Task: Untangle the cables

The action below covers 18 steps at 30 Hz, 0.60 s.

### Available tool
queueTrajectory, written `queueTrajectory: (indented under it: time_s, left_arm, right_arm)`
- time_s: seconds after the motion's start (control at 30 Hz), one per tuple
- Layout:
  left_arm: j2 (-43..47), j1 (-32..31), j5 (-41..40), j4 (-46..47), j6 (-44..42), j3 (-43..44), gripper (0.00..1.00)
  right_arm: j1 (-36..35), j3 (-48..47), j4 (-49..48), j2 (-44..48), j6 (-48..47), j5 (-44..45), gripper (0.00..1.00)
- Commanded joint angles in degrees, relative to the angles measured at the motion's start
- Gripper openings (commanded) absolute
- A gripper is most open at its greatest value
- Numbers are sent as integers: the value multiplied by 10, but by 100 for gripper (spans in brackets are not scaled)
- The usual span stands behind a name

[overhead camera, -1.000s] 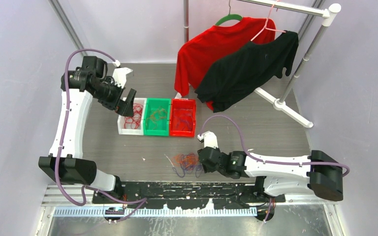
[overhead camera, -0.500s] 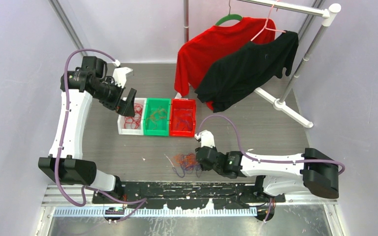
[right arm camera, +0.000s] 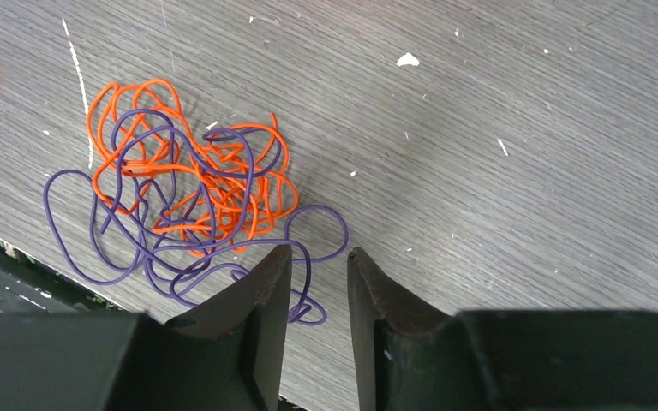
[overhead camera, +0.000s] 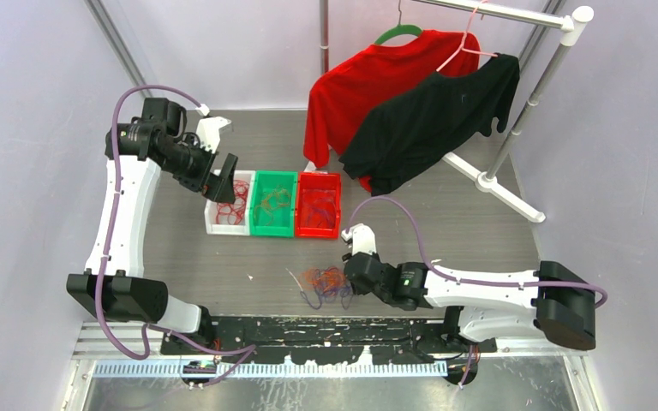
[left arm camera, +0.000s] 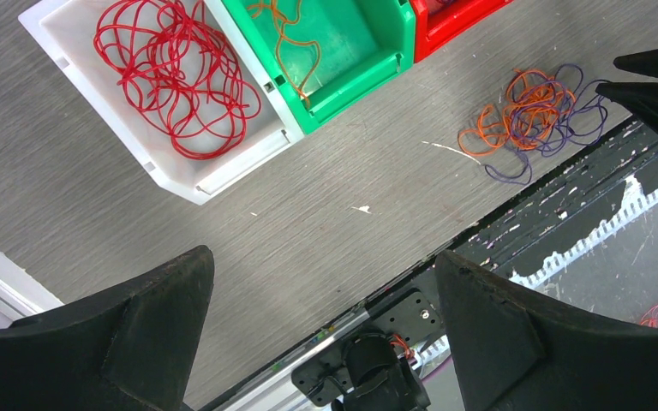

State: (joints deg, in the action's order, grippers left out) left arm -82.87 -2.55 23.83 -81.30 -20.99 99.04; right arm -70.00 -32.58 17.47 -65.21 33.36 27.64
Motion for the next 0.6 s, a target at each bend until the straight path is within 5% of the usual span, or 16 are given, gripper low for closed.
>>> queueTrajectory:
  time_s: [0.0, 0.13, 0.37, 0.57]
  left_arm:
    - [21, 4, 16, 6, 5, 12, 100]
    - [22, 4, 15, 5, 4, 12, 100]
    - [24, 3, 32, 7, 6, 12, 100]
    - [51, -9, 120, 17, -14, -30, 100]
  right_arm:
    - [2, -6, -26, -18, 8, -4, 37]
    - [3, -5, -36, -50, 13, -12, 37]
    - [3, -39, 4, -10, -9, 21, 4]
    - [4, -159, 76, 50, -75, 37, 1]
